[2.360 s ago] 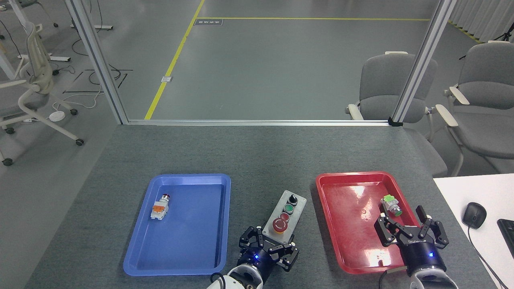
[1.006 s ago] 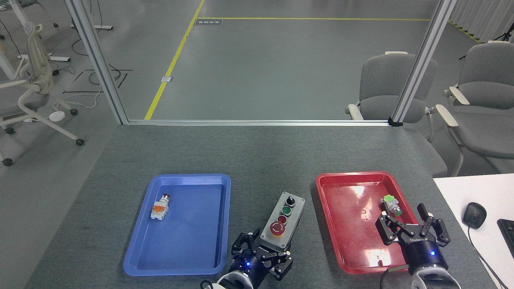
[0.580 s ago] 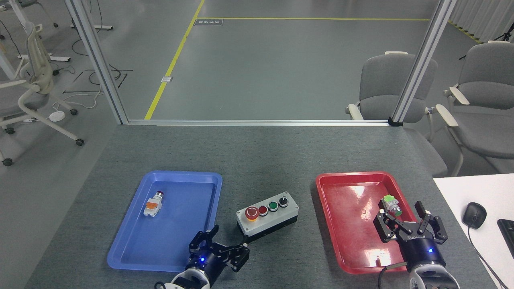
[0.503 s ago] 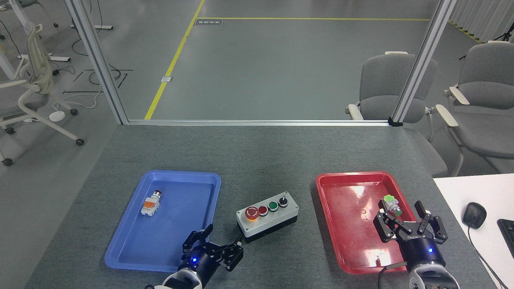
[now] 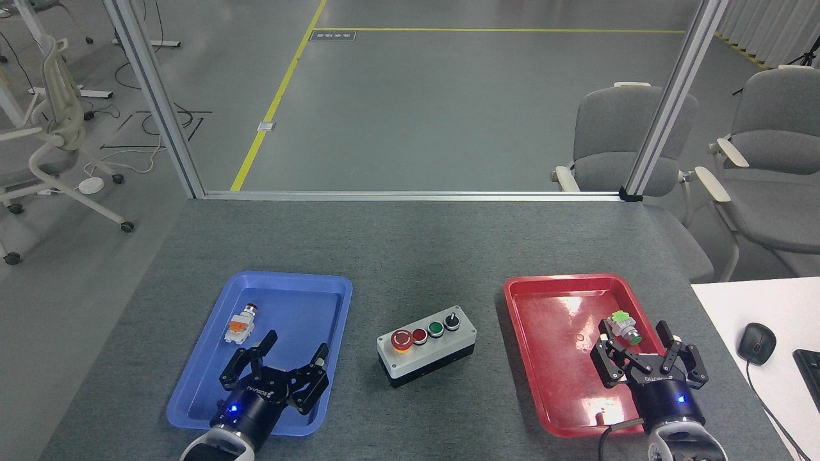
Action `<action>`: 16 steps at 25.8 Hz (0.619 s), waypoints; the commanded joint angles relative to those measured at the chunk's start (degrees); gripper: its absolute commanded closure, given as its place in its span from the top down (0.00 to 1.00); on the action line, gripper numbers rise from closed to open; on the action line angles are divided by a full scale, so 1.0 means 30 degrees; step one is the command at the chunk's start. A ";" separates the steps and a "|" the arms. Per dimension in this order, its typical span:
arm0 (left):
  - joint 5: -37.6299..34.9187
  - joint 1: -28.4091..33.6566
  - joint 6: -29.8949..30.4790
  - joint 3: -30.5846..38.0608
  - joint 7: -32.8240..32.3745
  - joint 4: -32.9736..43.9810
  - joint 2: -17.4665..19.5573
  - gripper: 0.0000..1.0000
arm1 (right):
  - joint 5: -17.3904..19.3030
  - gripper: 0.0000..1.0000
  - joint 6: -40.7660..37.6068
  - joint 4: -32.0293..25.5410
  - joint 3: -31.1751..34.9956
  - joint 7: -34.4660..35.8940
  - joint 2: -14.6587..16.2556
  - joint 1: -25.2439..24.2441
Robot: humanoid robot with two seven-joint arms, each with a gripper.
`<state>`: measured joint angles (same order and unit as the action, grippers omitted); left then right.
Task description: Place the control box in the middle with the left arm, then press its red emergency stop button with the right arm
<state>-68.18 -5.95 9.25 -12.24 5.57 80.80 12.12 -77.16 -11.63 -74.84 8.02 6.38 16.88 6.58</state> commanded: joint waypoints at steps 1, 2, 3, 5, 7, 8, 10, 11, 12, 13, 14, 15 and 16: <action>-0.0007 -0.0097 -0.0214 0.1823 0.0106 0.0137 -0.0116 0.99 | -0.0002 0.96 -0.0049 -0.0045 -0.0945 0.0012 0.0057 0.0033; -0.0007 -0.0126 -0.0214 0.2468 0.0165 0.0137 -0.0145 0.99 | -0.0002 0.93 -0.0049 -0.0103 -0.1150 -0.0017 0.0028 0.0062; -0.0007 -0.0184 -0.0272 0.2995 0.0165 0.0137 -0.0204 0.99 | -0.0002 0.89 -0.0078 -0.0162 -0.1325 -0.0017 0.0028 0.0062; -0.0007 -0.0243 -0.0565 0.3728 0.0223 0.0137 -0.0467 0.99 | 0.0027 0.84 -0.0108 -0.0367 -0.1589 -0.0046 -0.0060 0.0062; -0.0007 -0.0390 -0.1181 0.4138 0.0253 0.0108 -0.0497 0.99 | 0.0027 0.71 -0.0430 -0.0367 -0.1736 -0.0046 -0.0324 0.0062; -0.0007 -0.0653 -0.1591 0.4402 0.0282 0.0079 -0.0497 0.99 | 0.0027 0.63 -0.0664 -0.0367 -0.1765 -0.0017 -0.0500 0.0062; 0.0022 -0.1180 -0.2440 0.5046 0.0311 -0.0067 -0.0497 0.99 | 0.0027 0.42 -0.1133 -0.0396 -0.1882 -0.0017 -0.0793 0.0033; 0.0022 -0.1415 -0.2880 0.5310 0.0311 -0.0068 -0.0497 0.99 | 0.0027 0.33 -0.1309 -0.0396 -0.2029 -0.0017 -0.0881 0.0062; 0.0022 -0.1649 -0.3349 0.5457 0.0282 -0.0097 -0.0497 0.99 | 0.0027 0.25 -0.1338 -0.0396 -0.2234 -0.0017 -0.0910 0.0062; -0.0007 -0.1854 -0.3788 0.5515 0.0223 -0.0097 -0.0467 0.99 | -0.0002 0.16 -0.1309 -0.0455 -0.2498 -0.0046 -0.0939 0.0091; -0.0007 -0.1972 -0.4256 0.5515 0.0223 -0.0097 -0.0467 0.99 | -0.0002 0.06 -0.1221 -0.0484 -0.2878 -0.0017 -0.0969 0.0091; -0.0007 -0.2001 -0.4666 0.5544 0.0223 -0.0097 -0.0438 0.99 | -0.0032 0.00 -0.1162 -0.0601 -0.3347 -0.0046 -0.1056 0.0091; 0.0022 -0.2030 -0.5077 0.5544 0.0194 -0.0097 -0.0438 0.99 | -0.0148 0.00 -0.1104 -0.0836 -0.3815 -0.0046 -0.1174 0.0120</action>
<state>-68.19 -11.15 -2.40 3.85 6.46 80.55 10.73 -77.19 -15.09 -76.41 -0.34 6.27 14.05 6.82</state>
